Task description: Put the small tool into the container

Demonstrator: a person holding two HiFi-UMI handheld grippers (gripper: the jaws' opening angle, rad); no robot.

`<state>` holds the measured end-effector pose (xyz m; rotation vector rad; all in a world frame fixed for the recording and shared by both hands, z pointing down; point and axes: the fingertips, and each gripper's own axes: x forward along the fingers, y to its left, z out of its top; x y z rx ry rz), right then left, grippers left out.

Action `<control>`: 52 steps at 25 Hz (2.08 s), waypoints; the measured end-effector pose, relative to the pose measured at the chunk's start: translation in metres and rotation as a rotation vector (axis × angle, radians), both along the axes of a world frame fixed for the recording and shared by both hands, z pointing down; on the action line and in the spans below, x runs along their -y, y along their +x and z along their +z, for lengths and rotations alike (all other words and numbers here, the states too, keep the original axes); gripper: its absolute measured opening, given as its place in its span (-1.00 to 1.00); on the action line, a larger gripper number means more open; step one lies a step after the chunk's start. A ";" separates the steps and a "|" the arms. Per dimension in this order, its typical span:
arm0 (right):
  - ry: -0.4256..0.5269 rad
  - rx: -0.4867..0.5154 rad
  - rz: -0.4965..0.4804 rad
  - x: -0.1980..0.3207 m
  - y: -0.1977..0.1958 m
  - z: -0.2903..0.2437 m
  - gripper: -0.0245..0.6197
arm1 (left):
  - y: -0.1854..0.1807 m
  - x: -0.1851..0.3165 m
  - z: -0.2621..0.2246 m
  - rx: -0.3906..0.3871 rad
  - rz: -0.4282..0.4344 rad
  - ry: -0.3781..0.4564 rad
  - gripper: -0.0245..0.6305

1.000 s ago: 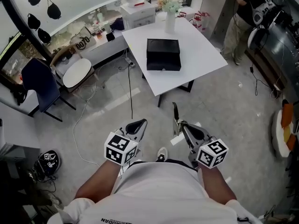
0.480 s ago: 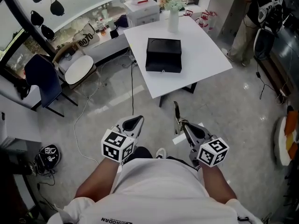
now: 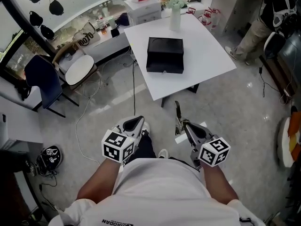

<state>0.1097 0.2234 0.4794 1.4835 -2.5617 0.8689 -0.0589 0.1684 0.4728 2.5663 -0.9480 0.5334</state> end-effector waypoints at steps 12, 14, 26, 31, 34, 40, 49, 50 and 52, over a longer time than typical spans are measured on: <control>-0.030 -0.032 0.010 0.064 0.001 0.005 -0.88 | 0.013 0.067 0.007 -0.011 0.043 -0.013 -0.90; -0.028 -0.048 0.011 0.082 0.000 0.004 -0.88 | 0.014 0.085 0.007 -0.008 0.054 -0.011 -0.90; 0.013 -0.161 0.043 0.202 -0.007 -0.018 -0.88 | 0.016 0.203 -0.011 -0.011 0.143 0.023 -0.90; -0.006 -0.163 0.088 0.243 -0.009 -0.011 -0.88 | 0.011 0.247 -0.007 -0.012 0.180 0.019 -0.90; -0.025 -0.175 0.107 0.264 -0.011 -0.004 -0.88 | 0.006 0.269 -0.005 -0.014 0.200 0.014 -0.90; -0.042 -0.221 0.124 0.301 -0.012 0.009 -0.88 | -0.001 0.297 0.009 -0.002 0.231 -0.009 -0.90; -0.015 -0.440 -0.005 0.337 0.000 0.023 -0.89 | 0.015 0.311 0.022 0.008 0.200 -0.045 -0.90; -0.010 -0.472 -0.032 0.342 0.002 0.025 -0.89 | 0.017 0.312 0.023 0.005 0.185 -0.053 -0.90; -0.004 -0.525 -0.085 0.350 0.005 0.029 -0.89 | 0.024 0.310 0.023 -0.004 0.162 -0.065 -0.90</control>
